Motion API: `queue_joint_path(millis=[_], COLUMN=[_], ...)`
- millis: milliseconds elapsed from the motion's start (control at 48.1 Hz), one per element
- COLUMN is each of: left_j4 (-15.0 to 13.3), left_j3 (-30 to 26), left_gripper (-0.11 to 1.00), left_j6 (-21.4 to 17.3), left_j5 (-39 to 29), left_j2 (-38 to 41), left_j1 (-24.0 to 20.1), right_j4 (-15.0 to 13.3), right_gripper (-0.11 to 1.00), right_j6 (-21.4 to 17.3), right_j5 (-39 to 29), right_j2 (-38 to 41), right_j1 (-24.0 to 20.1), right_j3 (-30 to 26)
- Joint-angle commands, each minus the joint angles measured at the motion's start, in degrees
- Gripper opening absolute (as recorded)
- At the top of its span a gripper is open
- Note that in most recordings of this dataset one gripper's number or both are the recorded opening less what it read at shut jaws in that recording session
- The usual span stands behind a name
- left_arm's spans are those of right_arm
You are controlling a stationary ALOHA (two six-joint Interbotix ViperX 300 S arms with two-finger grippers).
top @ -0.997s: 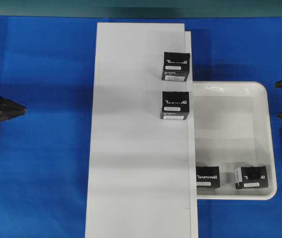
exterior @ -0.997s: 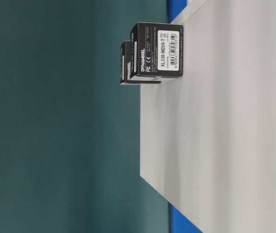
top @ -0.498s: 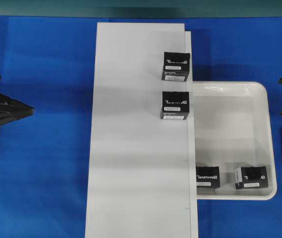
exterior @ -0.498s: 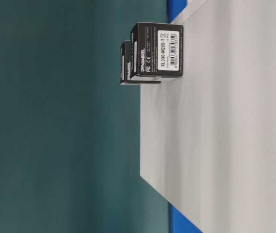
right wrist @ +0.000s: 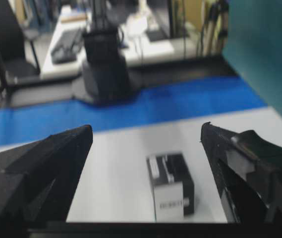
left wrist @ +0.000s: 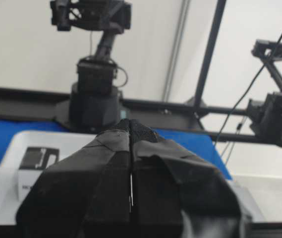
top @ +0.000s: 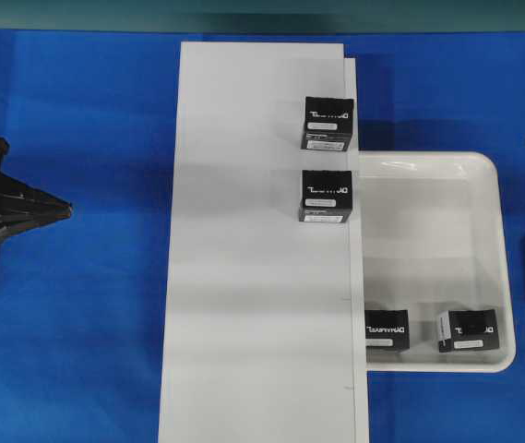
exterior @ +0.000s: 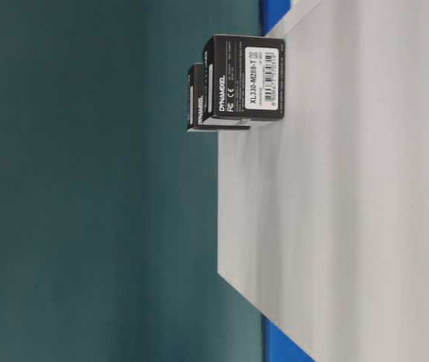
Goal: Place the box from the white plastic tray onto the white base.
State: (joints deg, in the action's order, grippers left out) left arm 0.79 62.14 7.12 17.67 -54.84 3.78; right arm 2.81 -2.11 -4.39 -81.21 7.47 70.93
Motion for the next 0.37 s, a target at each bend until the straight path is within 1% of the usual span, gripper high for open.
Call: queue_joint_path(millis=[0,228,353], left_j4=[0.18,0.18,0.18], left_j3=[-1.14,-1.14,-1.23], left_gripper=[-0.07,-0.07,-0.07], left_j6=[-0.18,0.09,0.09], left_j5=[1.41,1.85,2.29], left_j2=[-0.18,-0.18,-0.09], left_j1=[0.09,0.09,0.09], right_j4=[-0.09,0.0,1.41], right_gripper=[0.96,0.96,0.96], right_j6=[-0.18,-0.44,-0.44], right_j5=[2.29,2.72,2.72], right_j2=[0.0,0.09,-0.09], right_j1=[0.0,0.0,0.0], right_j3=[0.0,1.14,1.05])
